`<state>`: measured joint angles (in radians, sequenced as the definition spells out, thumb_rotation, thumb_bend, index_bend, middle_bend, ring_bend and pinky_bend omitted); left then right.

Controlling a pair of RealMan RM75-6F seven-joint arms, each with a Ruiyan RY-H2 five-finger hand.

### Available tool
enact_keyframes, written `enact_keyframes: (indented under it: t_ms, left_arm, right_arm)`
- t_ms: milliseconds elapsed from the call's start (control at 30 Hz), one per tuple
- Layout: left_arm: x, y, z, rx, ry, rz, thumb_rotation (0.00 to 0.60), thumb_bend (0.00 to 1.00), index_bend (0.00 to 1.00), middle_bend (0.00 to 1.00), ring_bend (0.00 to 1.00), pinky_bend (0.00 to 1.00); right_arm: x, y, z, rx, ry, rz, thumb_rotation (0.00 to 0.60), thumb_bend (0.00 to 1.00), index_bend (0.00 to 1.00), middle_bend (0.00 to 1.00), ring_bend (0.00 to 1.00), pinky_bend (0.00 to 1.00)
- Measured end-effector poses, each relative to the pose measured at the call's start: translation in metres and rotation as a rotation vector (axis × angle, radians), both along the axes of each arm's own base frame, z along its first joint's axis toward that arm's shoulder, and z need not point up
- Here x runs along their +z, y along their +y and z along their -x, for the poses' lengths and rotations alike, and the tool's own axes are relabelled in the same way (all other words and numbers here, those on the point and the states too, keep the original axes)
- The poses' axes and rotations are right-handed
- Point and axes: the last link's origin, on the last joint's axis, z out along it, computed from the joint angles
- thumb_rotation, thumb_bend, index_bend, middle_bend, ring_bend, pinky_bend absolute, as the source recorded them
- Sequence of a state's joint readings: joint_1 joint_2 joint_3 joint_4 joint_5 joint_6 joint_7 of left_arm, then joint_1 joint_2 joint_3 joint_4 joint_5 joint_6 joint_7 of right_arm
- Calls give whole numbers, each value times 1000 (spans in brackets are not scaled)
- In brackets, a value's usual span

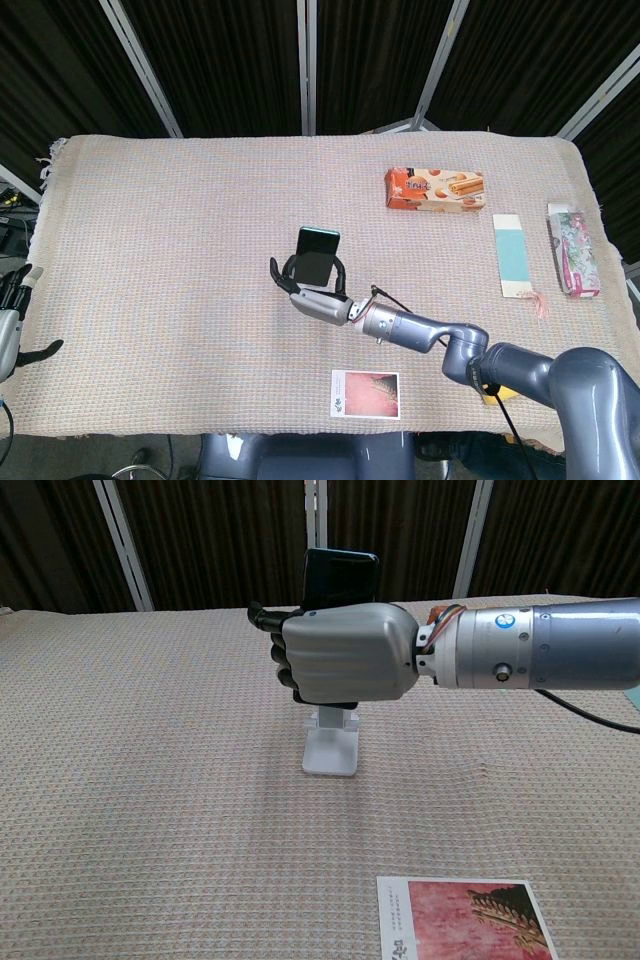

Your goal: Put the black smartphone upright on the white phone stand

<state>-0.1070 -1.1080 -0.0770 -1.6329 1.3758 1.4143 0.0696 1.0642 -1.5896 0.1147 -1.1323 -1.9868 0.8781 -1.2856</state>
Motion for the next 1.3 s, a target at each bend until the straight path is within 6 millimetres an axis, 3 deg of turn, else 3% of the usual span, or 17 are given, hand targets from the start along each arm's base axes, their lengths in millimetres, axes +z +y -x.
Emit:
enact_keyframes:
  t_ms: [467,1067,1300]
  left_arm:
    - [-1,3,3,16,1,5,600,0,0,0,0,0]
    - [-1,2,2,13,-2,4,600,0,0,0,0,0]
    - [-2,2,1,11,1,8,600,0,0,0,0,0]
  right_arm:
    - [-18,-3,5,-11,39,3,600,150,489,491,381,158]
    - [-20,-2,10,-26,39,-8,600,148,488,453,333,121]
    - [-21,-4,14,-39,40,-9,600,146,427,409,294,108]
